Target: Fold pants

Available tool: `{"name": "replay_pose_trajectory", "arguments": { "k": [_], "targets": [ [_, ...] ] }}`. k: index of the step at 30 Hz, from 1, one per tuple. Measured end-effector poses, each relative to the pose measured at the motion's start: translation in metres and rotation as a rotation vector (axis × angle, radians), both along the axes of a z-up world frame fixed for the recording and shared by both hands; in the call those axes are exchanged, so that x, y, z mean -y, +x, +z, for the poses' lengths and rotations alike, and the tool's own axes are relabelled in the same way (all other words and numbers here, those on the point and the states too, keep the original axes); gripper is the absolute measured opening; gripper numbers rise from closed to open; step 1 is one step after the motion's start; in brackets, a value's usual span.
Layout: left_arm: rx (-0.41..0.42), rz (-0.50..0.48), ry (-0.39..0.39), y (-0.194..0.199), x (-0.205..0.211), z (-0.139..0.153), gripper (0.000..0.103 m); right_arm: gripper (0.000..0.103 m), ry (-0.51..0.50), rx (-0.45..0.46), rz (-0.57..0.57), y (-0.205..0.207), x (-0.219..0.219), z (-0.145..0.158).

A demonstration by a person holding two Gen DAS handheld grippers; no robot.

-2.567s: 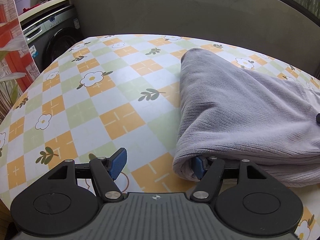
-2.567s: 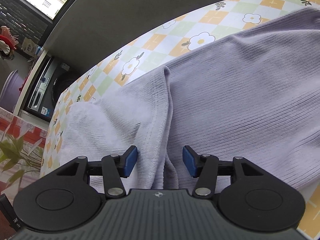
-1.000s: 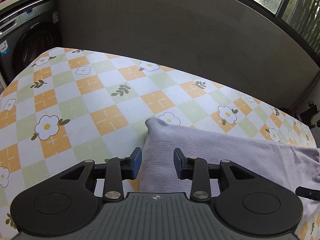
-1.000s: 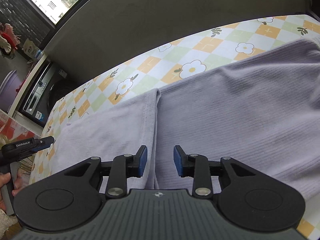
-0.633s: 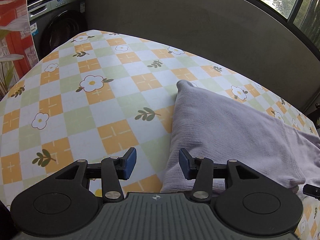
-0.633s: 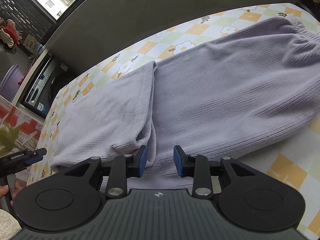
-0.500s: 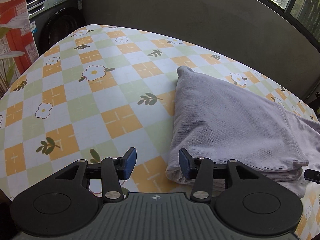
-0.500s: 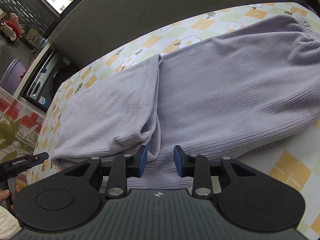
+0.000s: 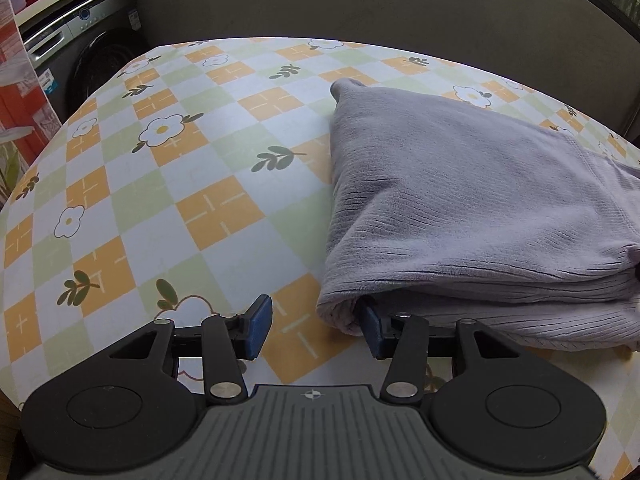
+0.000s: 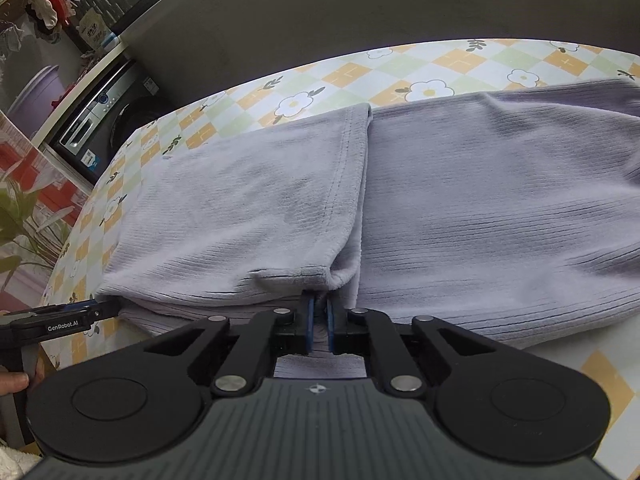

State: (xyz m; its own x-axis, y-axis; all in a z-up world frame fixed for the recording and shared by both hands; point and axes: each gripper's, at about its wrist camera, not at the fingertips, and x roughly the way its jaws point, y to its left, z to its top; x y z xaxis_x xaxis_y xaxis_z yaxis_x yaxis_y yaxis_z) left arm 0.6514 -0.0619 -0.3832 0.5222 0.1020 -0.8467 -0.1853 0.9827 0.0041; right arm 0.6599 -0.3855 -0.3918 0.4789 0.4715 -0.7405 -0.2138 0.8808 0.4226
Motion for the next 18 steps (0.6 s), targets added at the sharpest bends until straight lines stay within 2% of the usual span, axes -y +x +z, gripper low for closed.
{"name": "replay_pose_trajectory", "arguments": {
  "k": [6,11,15,18],
  "targets": [
    [-0.006,0.078,-0.065,0.000,-0.011,0.000,0.052,0.006,0.034,-0.077,-0.059,0.002,0.014,-0.024],
    [-0.015,0.072,-0.070,0.002,-0.010,0.001,0.052,0.007,0.058,-0.087,-0.062,0.003,0.019,-0.021],
    [-0.004,0.061,-0.100,-0.002,-0.011,0.013,0.050,0.015,0.065,-0.045,-0.090,-0.001,0.029,-0.004],
    [0.043,0.059,-0.106,-0.012,-0.011,0.029,0.050,0.016,0.070,0.034,-0.087,-0.004,0.031,0.013]
  ]
}}
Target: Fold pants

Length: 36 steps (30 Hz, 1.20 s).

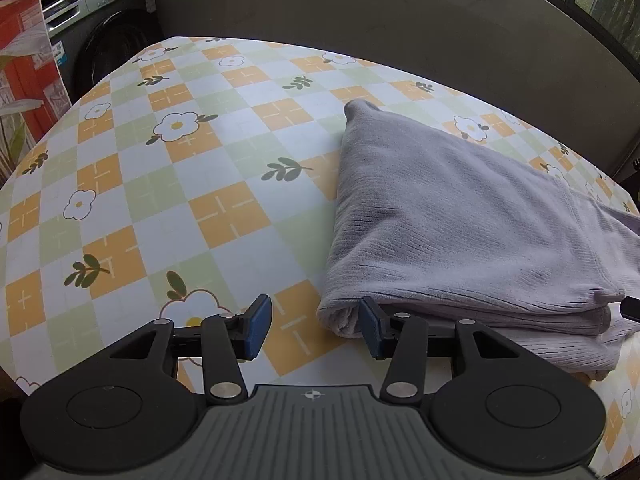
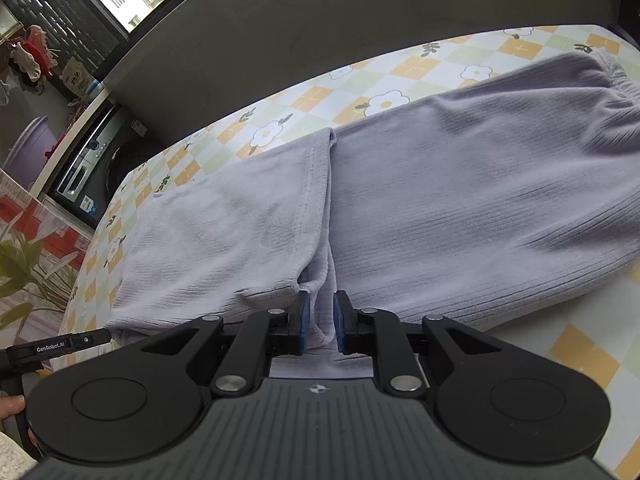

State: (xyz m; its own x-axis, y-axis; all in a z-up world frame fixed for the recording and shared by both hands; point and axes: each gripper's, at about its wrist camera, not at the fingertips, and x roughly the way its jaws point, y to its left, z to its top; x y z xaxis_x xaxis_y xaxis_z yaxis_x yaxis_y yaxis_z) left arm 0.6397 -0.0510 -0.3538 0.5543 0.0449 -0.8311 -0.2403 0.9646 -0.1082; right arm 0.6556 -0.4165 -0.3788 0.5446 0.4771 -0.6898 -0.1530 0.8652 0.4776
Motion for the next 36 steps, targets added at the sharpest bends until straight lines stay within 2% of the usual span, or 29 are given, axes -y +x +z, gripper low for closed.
{"name": "replay_pose_trajectory", "arguments": {
  "k": [3,6,10,16,21,22,23,26,29,32,34,36],
  "targets": [
    [0.062,-0.007,0.003,-0.004,0.003,0.016,0.050,0.016,0.009,0.028,-0.002,0.007,-0.004,0.006],
    [0.108,-0.009,0.016,0.006,0.011,0.024,0.050,0.018,0.022,-0.029,0.019,0.020,-0.012,-0.005],
    [0.086,-0.004,0.002,0.024,0.019,0.013,0.051,0.026,-0.021,-0.057,0.054,0.021,-0.024,-0.012],
    [-0.008,0.046,0.048,0.039,0.021,-0.018,0.052,0.022,-0.025,-0.092,0.027,0.023,-0.022,-0.014],
    [-0.008,0.049,0.066,0.036,0.011,-0.022,0.053,0.025,-0.023,-0.111,0.049,0.024,-0.023,-0.015],
    [-0.008,0.050,0.069,0.036,0.011,-0.022,0.053,0.019,-0.023,-0.112,0.051,0.024,-0.023,-0.015],
    [-0.010,0.053,0.070,0.035,0.010,-0.022,0.053,0.003,-0.016,-0.102,0.051,0.024,-0.023,-0.013],
    [-0.010,0.064,0.083,0.036,0.008,-0.020,0.052,0.004,0.076,-0.057,0.029,0.022,-0.014,0.004],
    [-0.017,0.078,0.100,0.037,0.005,-0.020,0.051,0.004,0.077,-0.062,0.032,0.023,-0.007,0.013],
    [-0.019,0.083,0.105,0.036,0.004,-0.020,0.051,0.003,0.063,-0.134,0.032,0.022,-0.005,-0.008],
    [-0.020,0.080,0.109,0.037,0.004,-0.020,0.051,0.003,0.055,-0.151,0.029,0.018,-0.006,-0.020],
    [-0.022,0.084,0.113,0.037,0.006,-0.019,0.051,0.004,0.090,-0.162,-0.010,0.016,-0.001,-0.030]
  ]
}}
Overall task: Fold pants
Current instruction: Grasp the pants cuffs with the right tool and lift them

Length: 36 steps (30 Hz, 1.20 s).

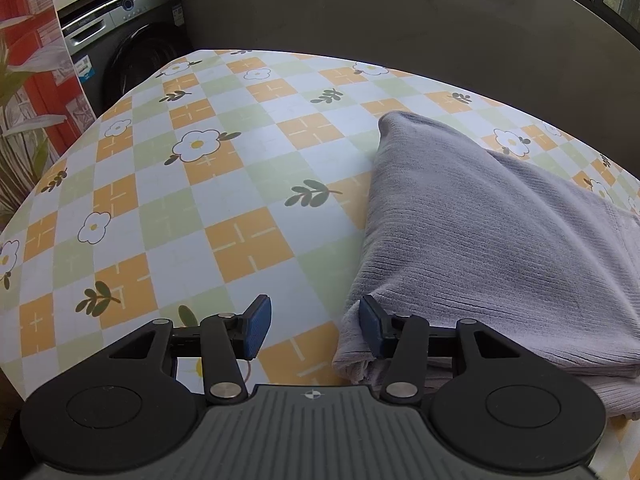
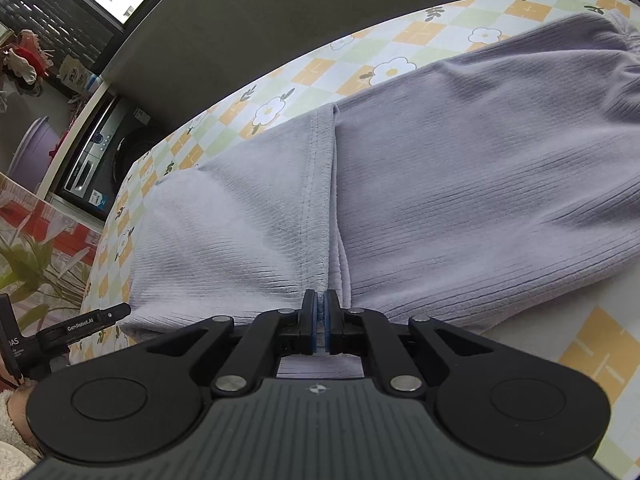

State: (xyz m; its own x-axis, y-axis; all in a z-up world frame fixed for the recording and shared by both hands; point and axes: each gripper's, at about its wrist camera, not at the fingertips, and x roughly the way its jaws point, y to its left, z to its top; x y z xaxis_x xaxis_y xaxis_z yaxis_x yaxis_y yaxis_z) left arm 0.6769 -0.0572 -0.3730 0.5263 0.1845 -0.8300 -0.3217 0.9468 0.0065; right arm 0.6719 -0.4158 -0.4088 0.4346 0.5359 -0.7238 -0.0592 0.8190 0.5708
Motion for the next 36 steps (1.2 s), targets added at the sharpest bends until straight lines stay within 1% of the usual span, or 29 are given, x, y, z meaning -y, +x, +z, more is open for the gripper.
{"name": "replay_pose_trajectory", "arguments": {
  "k": [2,3,5,6,7,9,10,11,13,14,16,19,21,23,25,27,32,36],
  "targets": [
    [0.001,0.007,0.015,0.002,0.004,0.004,0.051,0.008,0.059,0.000,-0.045,-0.001,0.011,-0.001],
    [0.017,0.008,0.028,0.003,0.009,0.010,0.051,0.013,0.081,0.016,-0.067,-0.003,0.018,0.001],
    [0.062,-0.008,0.048,0.006,0.019,0.020,0.051,0.021,0.093,0.060,-0.120,-0.009,0.036,0.007],
    [0.098,-0.027,0.059,0.010,0.028,0.028,0.051,0.023,0.097,0.072,-0.145,-0.011,0.044,0.008],
    [0.123,-0.045,0.059,0.014,0.036,0.034,0.051,0.029,0.100,0.085,-0.178,-0.014,0.054,0.010],
    [0.164,-0.110,0.041,0.026,0.058,0.042,0.052,0.031,0.104,0.121,-0.265,-0.023,0.079,0.012],
    [0.171,-0.147,0.031,0.033,0.071,0.044,0.052,0.035,0.105,0.135,-0.307,-0.028,0.089,0.012],
    [0.171,-0.181,0.019,0.039,0.084,0.043,0.052,0.041,0.104,0.147,-0.353,-0.033,0.101,0.012],
    [0.162,-0.256,-0.006,0.049,0.110,0.040,0.052,0.048,0.086,0.168,-0.429,-0.042,0.119,0.010],
    [0.156,-0.304,-0.013,0.053,0.126,0.037,0.052,0.050,0.071,0.175,-0.469,-0.048,0.129,0.008],
    [0.144,-0.390,-0.004,0.057,0.159,0.028,0.052,0.051,0.058,0.185,-0.534,-0.057,0.147,0.005],
    [0.137,-0.479,0.023,0.057,0.195,0.019,0.052,0.060,0.059,0.198,-0.602,-0.067,0.168,-0.002],
    [0.123,-0.507,0.036,0.058,0.210,0.012,0.052,0.066,0.059,0.208,-0.637,-0.068,0.181,-0.009],
    [0.098,-0.515,0.045,0.059,0.221,0.004,0.052,0.076,0.060,0.220,-0.660,-0.066,0.195,-0.015],
    [0.076,-0.519,0.054,0.060,0.228,-0.004,0.052,0.082,0.064,0.232,-0.673,-0.060,0.206,-0.022],
    [0.063,-0.517,0.061,0.060,0.234,-0.010,0.052,0.082,0.078,0.241,-0.674,-0.053,0.217,-0.031],
    [0.043,-0.506,0.112,0.064,0.238,-0.018,0.052,0.082,0.136,0.233,-0.675,-0.031,0.232,-0.054],
    [0.033,-0.489,0.146,0.067,0.244,-0.020,0.052,0.082,0.174,0.265,-0.671,-0.016,0.238,-0.061]
  ]
}}
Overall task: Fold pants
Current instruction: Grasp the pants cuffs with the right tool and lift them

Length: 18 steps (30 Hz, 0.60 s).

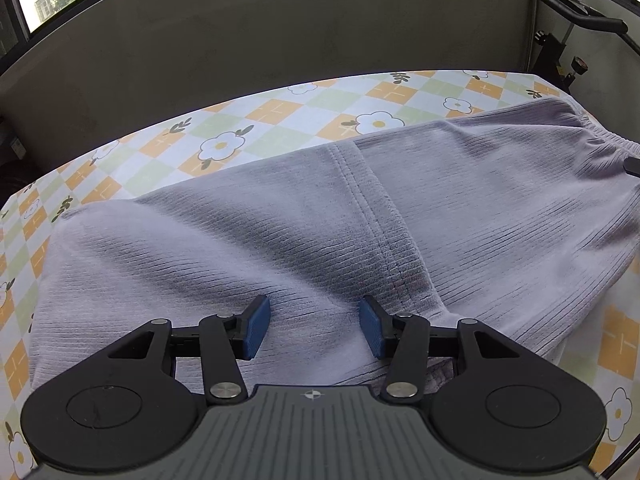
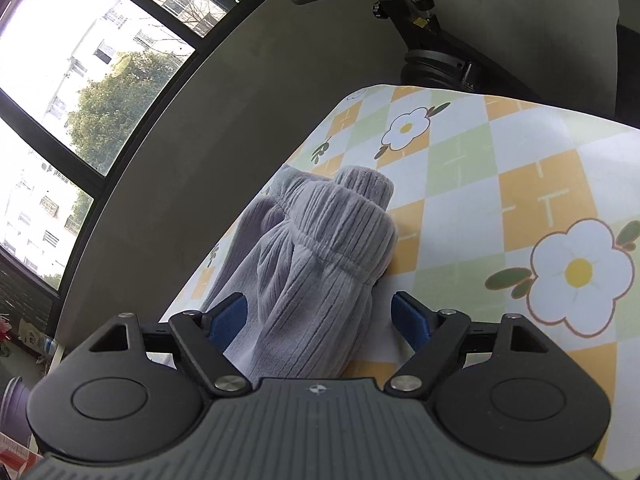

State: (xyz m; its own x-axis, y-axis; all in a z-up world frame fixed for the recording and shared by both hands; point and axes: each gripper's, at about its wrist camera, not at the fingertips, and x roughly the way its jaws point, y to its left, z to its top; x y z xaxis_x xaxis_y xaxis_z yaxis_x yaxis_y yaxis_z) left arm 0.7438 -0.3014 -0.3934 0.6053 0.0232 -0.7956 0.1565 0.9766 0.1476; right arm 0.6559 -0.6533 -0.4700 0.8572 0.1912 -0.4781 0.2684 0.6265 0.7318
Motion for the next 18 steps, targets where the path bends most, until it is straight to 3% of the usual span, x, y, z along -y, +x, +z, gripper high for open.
{"name": "replay_pose_trajectory", "arguments": {
  "k": [4,10,12,13,14,18],
  "targets": [
    [0.008,0.017,0.019,-0.002,0.004,-0.001,0.053,0.083,0.046,0.030,-0.019,0.015,0.009,-0.005],
    [0.011,0.040,0.020,-0.001,0.007,-0.001,0.053,0.088,0.004,0.036,-0.016,0.032,0.001,-0.003],
    [0.011,0.048,0.020,-0.001,0.007,-0.001,0.054,0.068,-0.007,0.004,-0.044,0.033,0.001,-0.002],
    [0.011,0.054,0.019,-0.001,0.007,0.000,0.054,0.044,-0.016,-0.007,-0.055,0.033,0.003,-0.001],
    [0.011,0.059,0.018,-0.001,0.007,0.000,0.054,0.033,-0.018,-0.004,-0.049,0.032,0.005,0.001],
    [0.009,0.073,0.021,0.002,0.008,0.000,0.054,0.028,-0.123,0.063,0.012,0.025,-0.001,0.031]
  ]
}}
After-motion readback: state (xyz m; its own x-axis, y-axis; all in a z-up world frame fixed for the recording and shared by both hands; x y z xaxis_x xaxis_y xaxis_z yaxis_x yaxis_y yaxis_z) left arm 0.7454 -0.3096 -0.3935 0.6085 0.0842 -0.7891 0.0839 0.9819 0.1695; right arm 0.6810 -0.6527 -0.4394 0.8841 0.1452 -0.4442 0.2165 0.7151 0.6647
